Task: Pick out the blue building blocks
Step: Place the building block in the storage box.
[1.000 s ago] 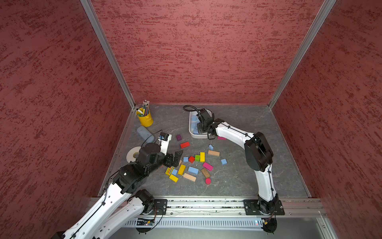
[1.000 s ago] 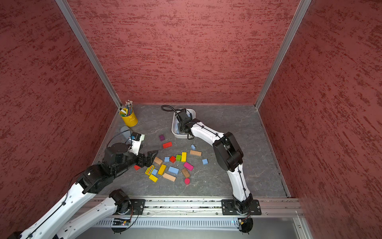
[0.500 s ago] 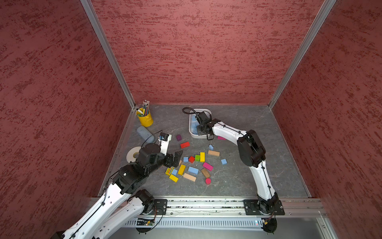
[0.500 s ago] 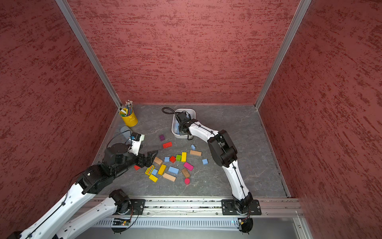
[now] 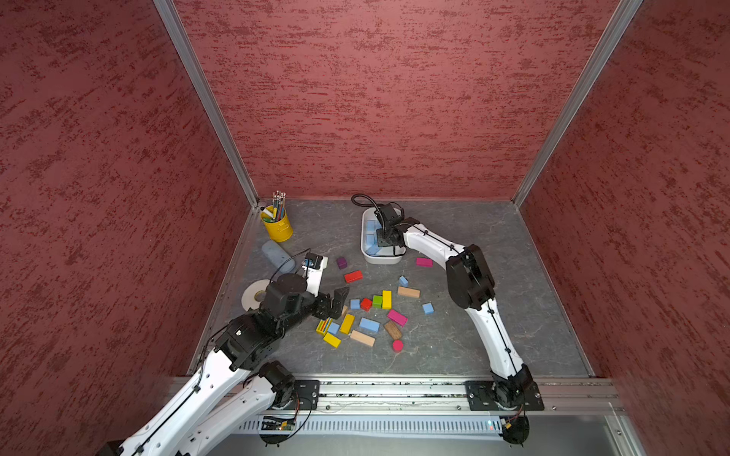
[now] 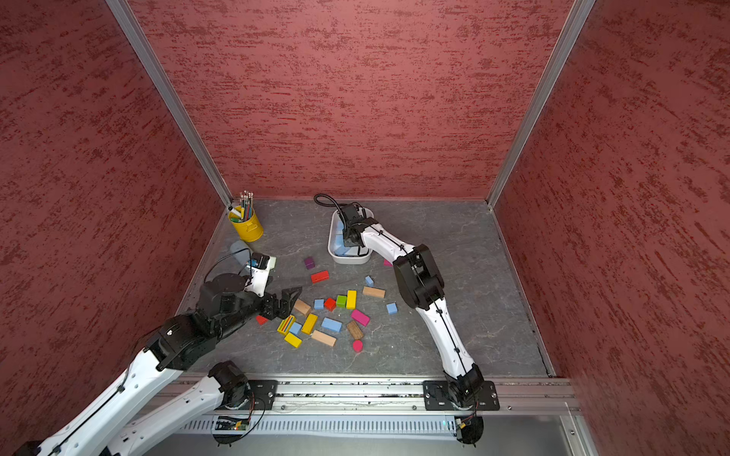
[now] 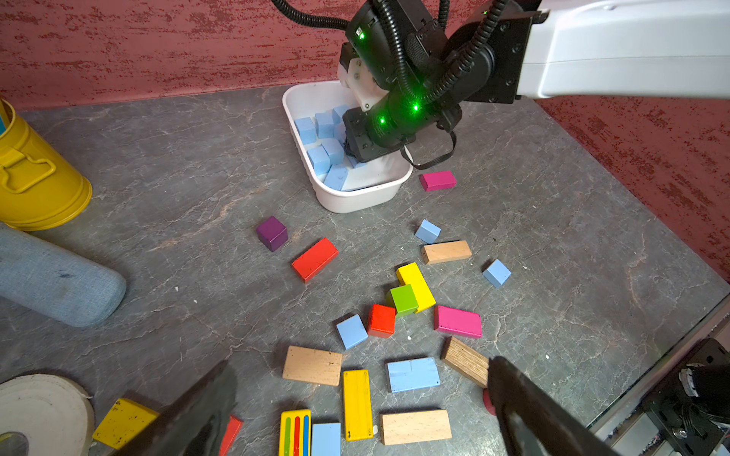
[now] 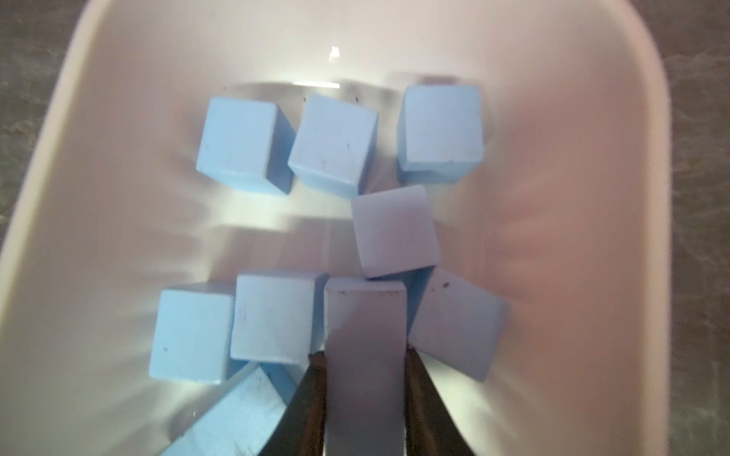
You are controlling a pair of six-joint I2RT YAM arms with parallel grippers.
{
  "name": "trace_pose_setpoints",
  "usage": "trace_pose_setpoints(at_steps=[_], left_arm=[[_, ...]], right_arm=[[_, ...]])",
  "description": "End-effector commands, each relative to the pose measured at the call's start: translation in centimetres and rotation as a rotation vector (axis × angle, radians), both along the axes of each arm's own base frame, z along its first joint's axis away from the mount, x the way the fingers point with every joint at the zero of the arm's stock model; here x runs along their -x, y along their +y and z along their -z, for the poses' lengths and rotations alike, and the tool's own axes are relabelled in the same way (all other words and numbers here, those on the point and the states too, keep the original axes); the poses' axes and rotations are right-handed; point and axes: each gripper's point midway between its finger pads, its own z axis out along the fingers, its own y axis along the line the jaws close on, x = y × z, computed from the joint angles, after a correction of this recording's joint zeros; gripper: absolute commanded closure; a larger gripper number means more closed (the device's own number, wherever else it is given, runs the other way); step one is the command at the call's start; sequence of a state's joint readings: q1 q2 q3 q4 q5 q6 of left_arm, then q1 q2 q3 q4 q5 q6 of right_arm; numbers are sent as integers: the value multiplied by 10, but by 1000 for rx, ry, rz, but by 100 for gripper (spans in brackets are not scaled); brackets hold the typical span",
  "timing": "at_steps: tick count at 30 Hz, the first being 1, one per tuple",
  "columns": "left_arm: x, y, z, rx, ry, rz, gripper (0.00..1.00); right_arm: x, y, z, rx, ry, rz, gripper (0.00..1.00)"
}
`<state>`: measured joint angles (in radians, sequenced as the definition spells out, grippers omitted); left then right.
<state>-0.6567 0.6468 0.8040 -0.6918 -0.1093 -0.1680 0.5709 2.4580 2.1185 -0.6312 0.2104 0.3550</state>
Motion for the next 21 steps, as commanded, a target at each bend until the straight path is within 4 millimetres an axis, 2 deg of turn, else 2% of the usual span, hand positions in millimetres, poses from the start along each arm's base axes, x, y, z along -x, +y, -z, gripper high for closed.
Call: trace_pose_setpoints(at_steps=[1,6,13,16,21], left_arm=[[1,1,3,-4,4,-2,1],[1,1,3,-5,3,-1,0],[1,0,3,-4,5,0,1],[1,0,3,-4,6,0,0],[1,0,4,-5,6,-1,0]], right_arm=[[-9,0,4,-7,14,18,88],[-18,-1,7,-17,17,30,88],[-15,-2,9,-14,32,22,85],[-14,-1,7,-24,35,20,76],[-16,3,-7,-50,14,17,68]])
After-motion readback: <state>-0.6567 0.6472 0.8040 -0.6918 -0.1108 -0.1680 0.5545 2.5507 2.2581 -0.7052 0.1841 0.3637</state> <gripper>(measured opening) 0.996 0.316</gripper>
